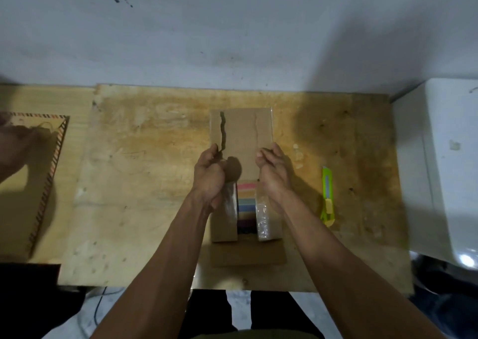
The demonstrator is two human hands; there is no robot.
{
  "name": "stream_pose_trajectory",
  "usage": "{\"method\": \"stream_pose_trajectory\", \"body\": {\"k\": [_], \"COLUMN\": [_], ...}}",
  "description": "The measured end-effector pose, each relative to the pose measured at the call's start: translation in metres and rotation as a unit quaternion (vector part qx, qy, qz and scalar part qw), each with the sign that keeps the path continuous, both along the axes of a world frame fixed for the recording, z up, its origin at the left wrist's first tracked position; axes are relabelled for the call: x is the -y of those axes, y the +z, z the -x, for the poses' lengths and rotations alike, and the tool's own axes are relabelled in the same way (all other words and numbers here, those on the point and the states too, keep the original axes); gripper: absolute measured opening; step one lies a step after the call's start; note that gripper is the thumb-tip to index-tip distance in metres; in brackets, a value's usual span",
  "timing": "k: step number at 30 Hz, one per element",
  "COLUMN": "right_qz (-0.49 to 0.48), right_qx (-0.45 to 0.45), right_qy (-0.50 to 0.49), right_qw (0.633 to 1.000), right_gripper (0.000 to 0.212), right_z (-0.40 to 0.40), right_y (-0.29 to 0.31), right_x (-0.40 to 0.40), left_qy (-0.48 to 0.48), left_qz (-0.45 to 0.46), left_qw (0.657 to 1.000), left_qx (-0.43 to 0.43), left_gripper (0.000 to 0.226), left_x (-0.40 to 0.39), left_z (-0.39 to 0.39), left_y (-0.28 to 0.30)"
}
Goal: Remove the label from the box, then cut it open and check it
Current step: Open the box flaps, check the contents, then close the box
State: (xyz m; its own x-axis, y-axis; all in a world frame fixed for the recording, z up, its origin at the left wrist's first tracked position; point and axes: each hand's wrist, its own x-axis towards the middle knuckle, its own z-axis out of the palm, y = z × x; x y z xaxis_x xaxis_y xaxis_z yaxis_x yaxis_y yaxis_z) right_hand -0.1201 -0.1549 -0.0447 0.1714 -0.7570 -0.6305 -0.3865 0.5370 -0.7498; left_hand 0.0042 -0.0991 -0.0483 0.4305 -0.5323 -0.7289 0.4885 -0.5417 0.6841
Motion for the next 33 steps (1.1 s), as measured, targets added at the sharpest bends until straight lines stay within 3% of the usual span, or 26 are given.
{"method": "stream_pose_trajectory", "body": {"k": [3, 8, 19, 26, 29, 33], "right_qz": [-0.034, -0.084, -0.150, -0.151, -0.160, -0.146], "right_qx": [-0.052, -0.059, 0.073, 0.110, 0.142, 0.154], "right_qy": [0.071, 0.070, -0.085, -0.146, -0.173, -0.204], "right_qw": [0.996, 0.992, 0.982, 0.971, 0.961, 0.956], "right_gripper": [0.050, 0.057, 0.063, 0.057, 0.039, 0.025], "right_z": [-0.001, 0.000, 0.002, 0.006, 0.011, 0.016], "right_y": [0.001, 0.005, 0.013, 0.009, 0.007, 0.009], "right_x": [0.009, 0.019, 0.005, 0.004, 0.005, 0.006], "left_qy": [-0.002, -0.021, -0.020, 0.016, 0.046, 0.082], "left_qz": [-0.012, -0.028, -0.039, -0.052, -0.050, -0.060], "left_qw": [1.000, 0.999, 0.999, 0.998, 0.997, 0.995], "left_qx": [-0.010, -0.011, -0.027, -0.033, -0.042, -0.009], "left_gripper": [0.058, 0.059, 0.053, 0.041, 0.021, 0.021], "left_x": [0.001, 0.006, 0.016, 0.018, 0.019, 0.022], "left_z": [-0.004, -0.009, -0.007, -0.010, -0.015, -0.017], "left_y": [-0.001, 0.002, 0.016, 0.015, 0.016, 0.016]}}
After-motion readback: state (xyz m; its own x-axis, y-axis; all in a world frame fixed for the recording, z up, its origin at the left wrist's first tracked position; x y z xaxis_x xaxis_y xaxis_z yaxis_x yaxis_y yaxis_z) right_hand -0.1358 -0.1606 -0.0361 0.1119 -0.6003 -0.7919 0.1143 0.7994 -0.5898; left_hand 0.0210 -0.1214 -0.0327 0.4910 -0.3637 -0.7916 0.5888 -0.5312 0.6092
